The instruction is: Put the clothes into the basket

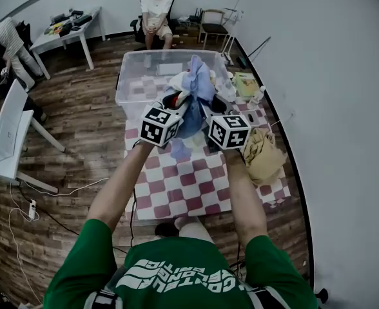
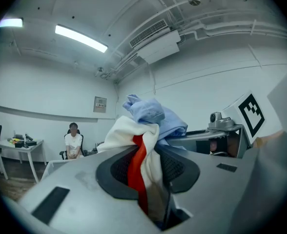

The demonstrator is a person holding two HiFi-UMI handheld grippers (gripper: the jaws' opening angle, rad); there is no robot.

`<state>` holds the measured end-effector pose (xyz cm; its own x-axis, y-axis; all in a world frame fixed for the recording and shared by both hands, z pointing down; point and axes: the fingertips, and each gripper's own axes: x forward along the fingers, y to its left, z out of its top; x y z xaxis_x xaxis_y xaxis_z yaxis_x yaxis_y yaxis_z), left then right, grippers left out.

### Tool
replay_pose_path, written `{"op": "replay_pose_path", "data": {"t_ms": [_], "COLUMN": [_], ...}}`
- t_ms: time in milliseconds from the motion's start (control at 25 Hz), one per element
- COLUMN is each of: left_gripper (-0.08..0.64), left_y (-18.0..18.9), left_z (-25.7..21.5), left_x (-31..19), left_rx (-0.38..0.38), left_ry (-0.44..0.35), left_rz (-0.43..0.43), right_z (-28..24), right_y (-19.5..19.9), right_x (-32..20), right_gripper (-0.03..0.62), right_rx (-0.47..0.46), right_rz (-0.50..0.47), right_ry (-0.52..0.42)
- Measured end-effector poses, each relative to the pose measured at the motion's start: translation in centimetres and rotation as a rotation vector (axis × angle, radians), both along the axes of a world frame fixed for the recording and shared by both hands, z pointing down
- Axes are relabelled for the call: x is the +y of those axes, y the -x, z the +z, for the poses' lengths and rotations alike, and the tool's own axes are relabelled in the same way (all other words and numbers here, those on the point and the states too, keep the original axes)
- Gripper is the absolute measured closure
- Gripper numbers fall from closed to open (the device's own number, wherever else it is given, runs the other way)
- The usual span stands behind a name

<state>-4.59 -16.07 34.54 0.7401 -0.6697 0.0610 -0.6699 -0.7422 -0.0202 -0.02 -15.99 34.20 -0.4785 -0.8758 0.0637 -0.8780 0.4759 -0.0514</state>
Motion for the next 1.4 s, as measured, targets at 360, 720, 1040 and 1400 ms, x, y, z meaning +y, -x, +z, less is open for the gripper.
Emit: {"op": "replay_pose_path", "data": {"t_ms": [360, 720, 1040, 1400], "left_gripper": [0.465, 0.465, 0.468, 0.476], "left_y": [-1.9, -3.6, -4.8, -5.2], "left_z": [-7.4, -14.9, -20.5, -22.4], "left_x": [-4.2, -8.8, -12.6, -16.9], "left_rx": [0.022, 0.052, 0.065, 0.08], "left_ry": [-0.088, -0.208, -0.297, -0.32], "left_rz": [0.001, -0.026, -0.033, -0.047], "right_z": [-7.4, -14.9, -20.6, -22.5], "right_y": [-1.9, -3.7, -4.7, -5.1], "right_x": [-4.2, -8.8, -12.5, -16.8], "right_gripper": [0.495, 0.5, 0.502, 0.503], "right_rx": [-0.013, -0.031, -0.025, -0.028], "right_rz": [-0.021, -0.038, -0.05, -0.058], "right_ry": [-0.097, -0.22, -0.315, -0.339]}}
